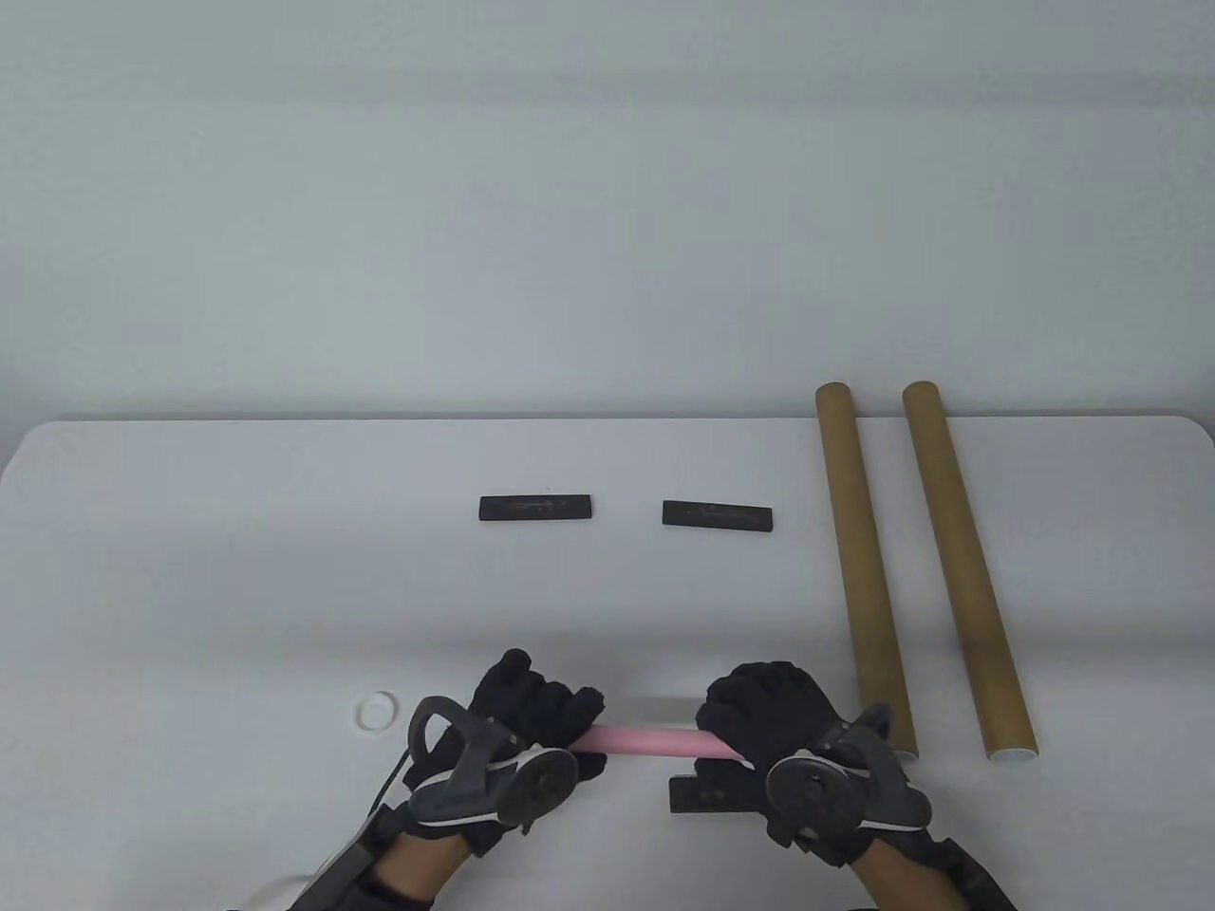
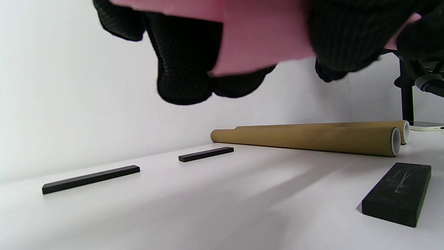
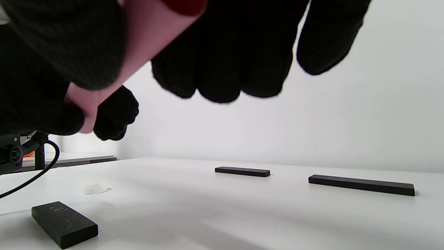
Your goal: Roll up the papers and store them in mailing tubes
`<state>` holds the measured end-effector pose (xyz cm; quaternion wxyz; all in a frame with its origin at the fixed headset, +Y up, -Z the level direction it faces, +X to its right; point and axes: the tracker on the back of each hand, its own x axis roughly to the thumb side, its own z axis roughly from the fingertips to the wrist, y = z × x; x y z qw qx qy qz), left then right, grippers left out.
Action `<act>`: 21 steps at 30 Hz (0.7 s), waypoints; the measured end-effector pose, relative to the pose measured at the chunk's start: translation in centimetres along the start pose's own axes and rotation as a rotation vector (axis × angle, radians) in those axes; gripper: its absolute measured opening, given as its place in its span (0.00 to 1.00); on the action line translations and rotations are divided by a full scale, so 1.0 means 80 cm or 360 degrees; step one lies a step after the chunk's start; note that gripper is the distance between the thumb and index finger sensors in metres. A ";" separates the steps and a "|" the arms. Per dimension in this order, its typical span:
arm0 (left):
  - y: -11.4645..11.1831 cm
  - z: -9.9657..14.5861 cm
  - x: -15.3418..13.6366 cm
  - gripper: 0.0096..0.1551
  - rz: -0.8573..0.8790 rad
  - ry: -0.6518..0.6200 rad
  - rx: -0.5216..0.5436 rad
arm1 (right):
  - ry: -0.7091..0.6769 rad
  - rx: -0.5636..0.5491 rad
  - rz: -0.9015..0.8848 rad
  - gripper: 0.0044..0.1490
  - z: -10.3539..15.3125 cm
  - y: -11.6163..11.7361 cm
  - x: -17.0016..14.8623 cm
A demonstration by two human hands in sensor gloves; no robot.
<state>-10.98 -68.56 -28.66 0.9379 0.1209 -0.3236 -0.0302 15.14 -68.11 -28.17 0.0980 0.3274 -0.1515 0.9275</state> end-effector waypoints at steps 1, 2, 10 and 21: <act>0.001 0.000 0.001 0.35 -0.0010 -0.0005 0.0002 | 0.0000 0.0020 -0.0031 0.34 0.000 0.001 -0.001; 0.001 0.000 0.002 0.34 -0.0008 -0.0012 -0.0006 | -0.0005 0.0041 -0.0078 0.35 -0.001 0.002 -0.002; -0.002 -0.001 -0.004 0.35 0.0081 0.0028 -0.0040 | -0.0025 -0.0010 0.0016 0.37 0.001 0.001 0.003; -0.005 -0.002 -0.006 0.34 0.0148 0.0016 -0.0091 | -0.0024 0.0045 -0.0019 0.40 0.000 0.003 0.000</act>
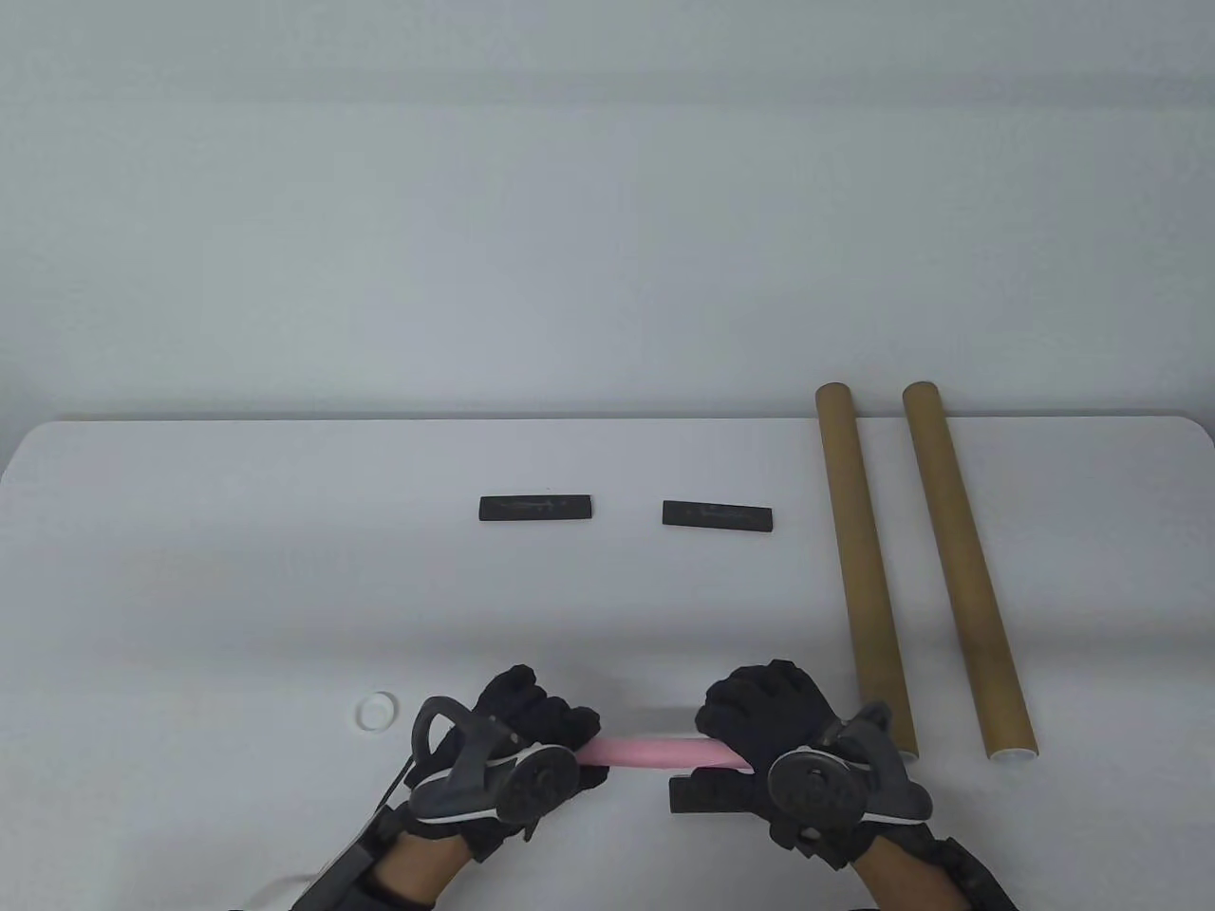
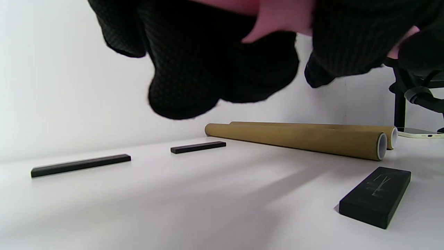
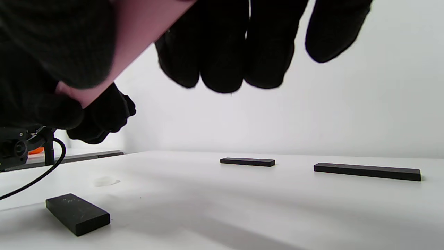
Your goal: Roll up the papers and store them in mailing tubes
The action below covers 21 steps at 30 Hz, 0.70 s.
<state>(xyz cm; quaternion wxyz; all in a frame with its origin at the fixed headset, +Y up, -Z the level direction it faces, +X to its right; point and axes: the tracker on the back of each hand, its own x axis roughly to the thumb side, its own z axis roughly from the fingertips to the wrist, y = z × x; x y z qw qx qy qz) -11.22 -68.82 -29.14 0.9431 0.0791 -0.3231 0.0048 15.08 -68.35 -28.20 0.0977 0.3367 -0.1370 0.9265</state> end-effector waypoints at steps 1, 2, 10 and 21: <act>-0.001 0.000 -0.001 0.34 -0.0014 0.0011 -0.0006 | 0.0001 -0.0005 0.0001 0.37 0.000 0.000 0.000; -0.001 0.001 0.001 0.36 -0.0049 0.0006 0.0012 | 0.0002 0.0003 0.0002 0.35 -0.001 0.000 0.001; 0.004 0.001 0.009 0.34 -0.0048 -0.0027 0.0031 | 0.0015 0.0038 -0.0107 0.39 0.000 0.001 -0.004; -0.006 -0.003 0.020 0.40 -0.0148 -0.0005 -0.0106 | -0.0070 -0.0025 0.0154 0.33 -0.002 -0.004 0.019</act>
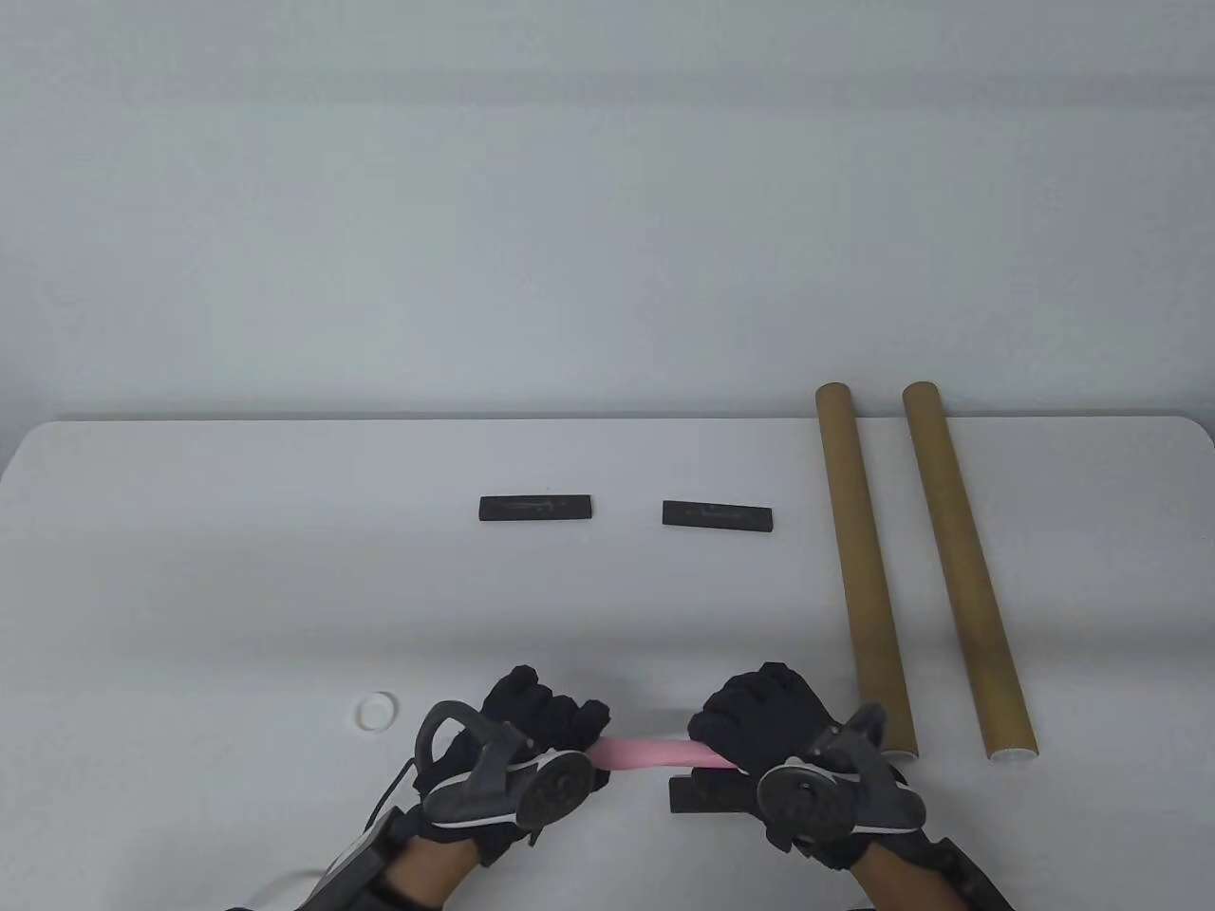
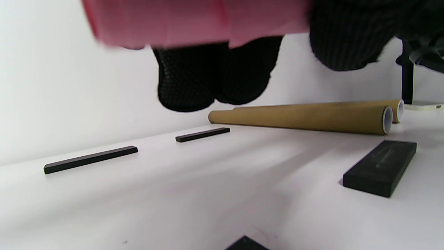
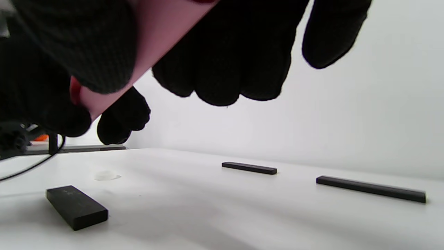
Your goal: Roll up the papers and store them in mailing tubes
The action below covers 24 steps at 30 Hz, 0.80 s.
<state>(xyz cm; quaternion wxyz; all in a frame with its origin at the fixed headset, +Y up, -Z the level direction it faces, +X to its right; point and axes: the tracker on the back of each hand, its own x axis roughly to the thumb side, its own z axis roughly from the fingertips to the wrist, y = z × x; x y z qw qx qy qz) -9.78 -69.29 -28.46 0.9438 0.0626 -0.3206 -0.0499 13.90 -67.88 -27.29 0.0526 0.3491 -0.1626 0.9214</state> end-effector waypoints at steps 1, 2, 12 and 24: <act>0.000 0.000 0.004 0.40 0.0019 -0.0017 0.0014 | -0.0025 -0.0010 0.0082 0.33 -0.001 -0.001 0.006; 0.000 -0.001 0.008 0.41 0.0044 -0.0023 0.0018 | -0.0040 -0.0017 0.0131 0.33 -0.002 -0.002 0.010; -0.004 -0.009 0.016 0.31 0.0590 0.0072 -0.0283 | -0.0279 -0.0189 0.0479 0.32 -0.008 -0.013 0.071; -0.016 0.005 -0.127 0.23 0.1884 0.0306 0.0012 | 0.0065 -0.0423 0.0185 0.53 0.013 -0.046 0.003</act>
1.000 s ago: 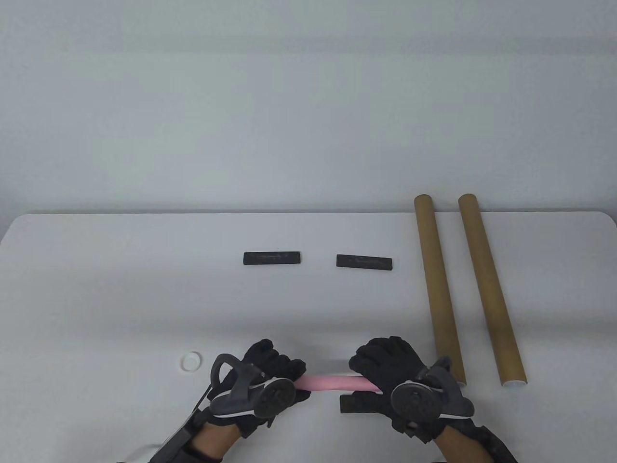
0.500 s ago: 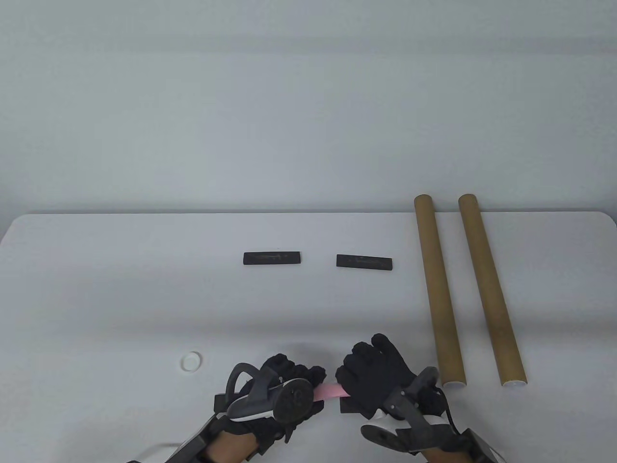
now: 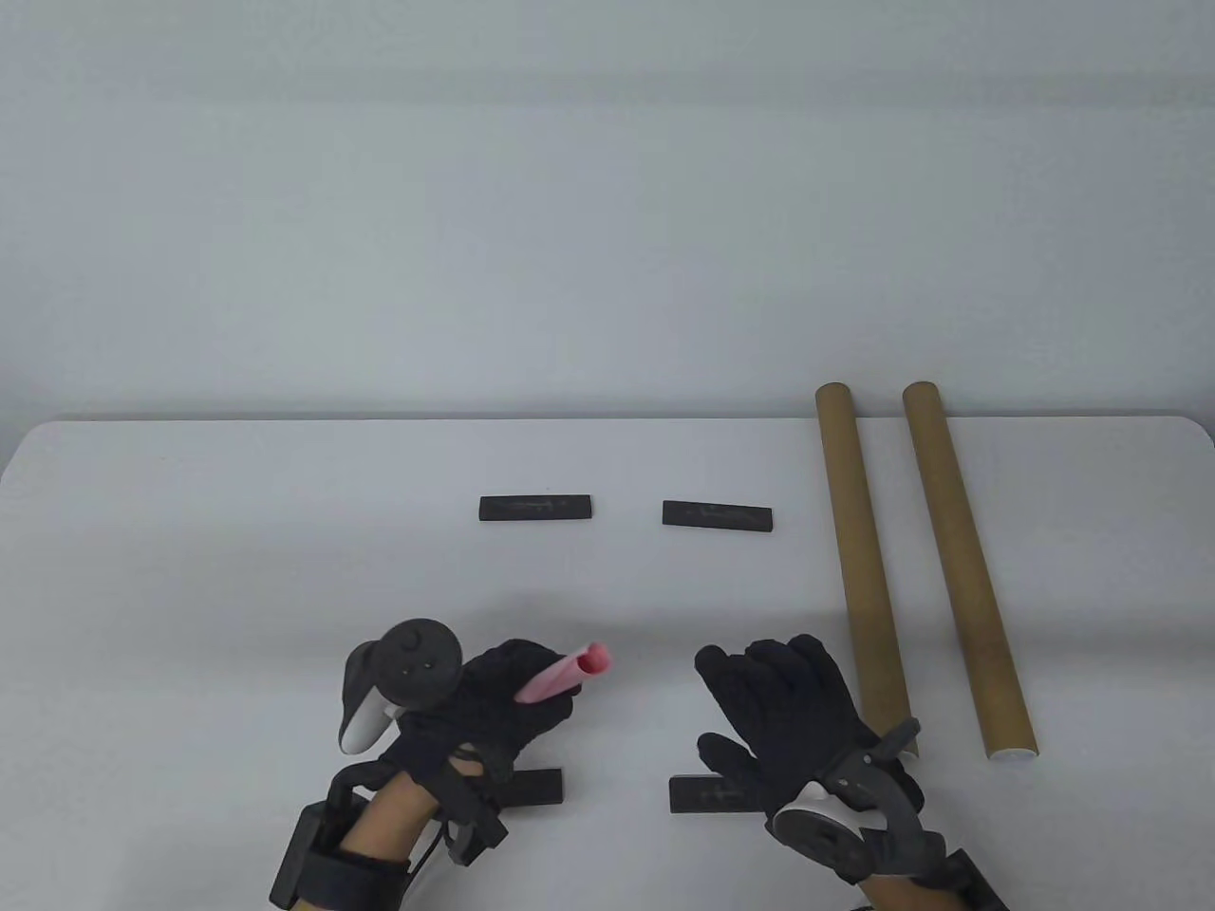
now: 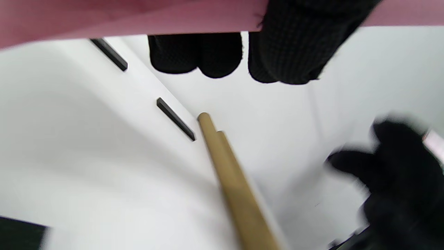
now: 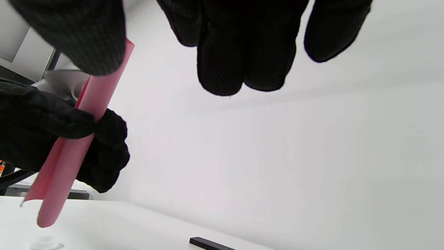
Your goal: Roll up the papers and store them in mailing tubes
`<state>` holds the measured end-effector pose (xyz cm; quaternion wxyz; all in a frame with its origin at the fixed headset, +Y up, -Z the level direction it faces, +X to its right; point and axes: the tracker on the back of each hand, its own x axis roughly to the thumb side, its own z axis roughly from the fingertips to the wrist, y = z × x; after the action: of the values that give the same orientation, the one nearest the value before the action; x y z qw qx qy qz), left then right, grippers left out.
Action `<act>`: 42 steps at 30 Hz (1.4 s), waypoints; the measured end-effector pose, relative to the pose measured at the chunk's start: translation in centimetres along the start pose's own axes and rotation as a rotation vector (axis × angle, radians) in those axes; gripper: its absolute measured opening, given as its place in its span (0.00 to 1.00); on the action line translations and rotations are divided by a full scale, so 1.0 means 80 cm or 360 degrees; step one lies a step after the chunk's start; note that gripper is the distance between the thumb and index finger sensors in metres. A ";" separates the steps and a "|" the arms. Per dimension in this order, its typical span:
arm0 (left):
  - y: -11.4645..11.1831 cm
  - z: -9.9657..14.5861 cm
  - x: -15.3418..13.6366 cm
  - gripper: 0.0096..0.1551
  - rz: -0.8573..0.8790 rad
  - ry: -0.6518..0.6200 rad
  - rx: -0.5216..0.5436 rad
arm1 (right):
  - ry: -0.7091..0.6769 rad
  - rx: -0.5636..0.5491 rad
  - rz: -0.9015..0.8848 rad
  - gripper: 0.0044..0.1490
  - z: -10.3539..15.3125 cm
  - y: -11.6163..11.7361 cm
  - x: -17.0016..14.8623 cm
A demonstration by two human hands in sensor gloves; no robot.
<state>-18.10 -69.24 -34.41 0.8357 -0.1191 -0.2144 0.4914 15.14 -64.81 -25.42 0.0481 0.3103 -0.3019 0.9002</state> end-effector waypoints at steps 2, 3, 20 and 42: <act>0.008 -0.001 -0.018 0.22 0.0200 0.0026 0.0020 | 0.0005 0.0024 -0.0022 0.52 0.001 0.003 -0.003; 0.008 -0.002 -0.024 0.21 0.0254 0.0043 0.0024 | 0.0002 0.0038 -0.0035 0.52 0.001 0.004 -0.003; -0.015 -0.024 -0.094 0.20 0.0343 0.0434 -0.0148 | -0.0003 0.0191 -0.0126 0.49 0.001 0.016 -0.010; -0.026 -0.005 -0.009 0.23 -0.1279 0.0373 0.0090 | 0.0493 0.0246 -0.0061 0.50 0.000 0.001 -0.071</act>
<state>-16.60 -70.91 -34.05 0.9826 -0.0581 -0.1336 0.1152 19.71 -64.33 -28.81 0.0871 0.1764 -0.2148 0.9566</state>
